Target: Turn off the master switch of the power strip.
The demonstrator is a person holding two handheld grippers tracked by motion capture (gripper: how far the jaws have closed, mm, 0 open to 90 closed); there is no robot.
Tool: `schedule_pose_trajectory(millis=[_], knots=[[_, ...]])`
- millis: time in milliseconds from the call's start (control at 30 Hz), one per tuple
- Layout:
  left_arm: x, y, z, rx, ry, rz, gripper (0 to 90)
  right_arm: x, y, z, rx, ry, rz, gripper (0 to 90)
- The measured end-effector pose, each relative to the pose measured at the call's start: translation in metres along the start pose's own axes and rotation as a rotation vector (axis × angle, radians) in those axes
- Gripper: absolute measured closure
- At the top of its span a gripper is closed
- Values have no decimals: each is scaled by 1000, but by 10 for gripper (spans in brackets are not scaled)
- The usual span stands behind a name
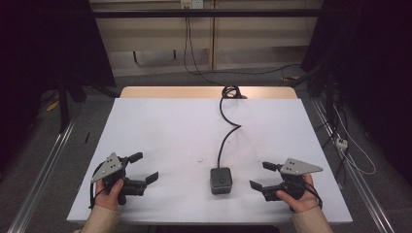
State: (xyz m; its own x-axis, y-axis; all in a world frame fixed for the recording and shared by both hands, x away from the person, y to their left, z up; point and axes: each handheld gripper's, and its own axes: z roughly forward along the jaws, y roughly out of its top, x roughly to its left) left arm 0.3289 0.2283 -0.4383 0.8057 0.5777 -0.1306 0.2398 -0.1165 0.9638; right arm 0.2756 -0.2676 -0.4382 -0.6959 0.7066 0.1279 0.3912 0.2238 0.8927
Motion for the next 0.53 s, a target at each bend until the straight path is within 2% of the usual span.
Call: schedule_pose_trajectory(millis=[533], knots=[[0, -1, 0, -1, 3, -3, 36, -10, -6, -5, 14, -37, 17, 144]])
